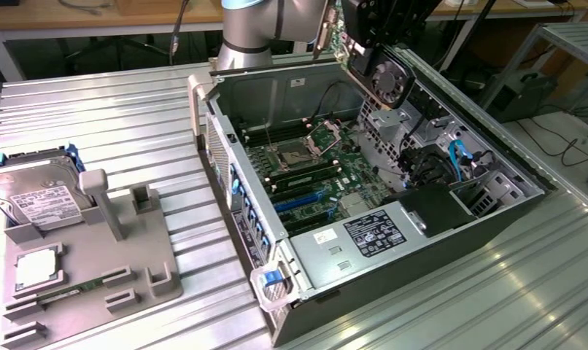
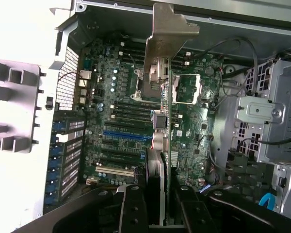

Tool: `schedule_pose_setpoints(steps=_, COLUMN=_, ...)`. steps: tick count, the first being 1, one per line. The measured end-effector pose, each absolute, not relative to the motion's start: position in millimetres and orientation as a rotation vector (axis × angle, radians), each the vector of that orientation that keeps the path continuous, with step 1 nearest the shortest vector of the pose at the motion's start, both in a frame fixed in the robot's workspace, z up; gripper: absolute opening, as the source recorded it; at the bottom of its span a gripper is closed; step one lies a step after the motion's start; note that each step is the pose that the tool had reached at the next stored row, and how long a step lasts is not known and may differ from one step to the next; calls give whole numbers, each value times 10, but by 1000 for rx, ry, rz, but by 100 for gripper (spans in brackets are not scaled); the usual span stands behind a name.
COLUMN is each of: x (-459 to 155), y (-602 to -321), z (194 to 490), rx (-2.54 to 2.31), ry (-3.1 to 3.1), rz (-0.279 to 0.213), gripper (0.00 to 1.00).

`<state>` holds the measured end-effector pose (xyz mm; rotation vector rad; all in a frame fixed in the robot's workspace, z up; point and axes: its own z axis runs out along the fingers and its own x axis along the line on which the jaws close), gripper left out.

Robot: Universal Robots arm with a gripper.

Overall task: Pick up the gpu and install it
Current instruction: 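Insert the gpu into the slot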

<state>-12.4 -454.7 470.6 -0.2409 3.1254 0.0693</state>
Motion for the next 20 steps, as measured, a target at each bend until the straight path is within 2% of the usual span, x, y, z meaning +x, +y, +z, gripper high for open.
schedule_pose_setpoints(steps=14, x=-124, y=-4548, z=4706, rx=-459, ry=3104, rz=72, gripper=28)
schedule_pose_setpoints(steps=20, x=-124, y=-4551, z=4706, rx=-959, ry=2994, rz=80, gripper=28)
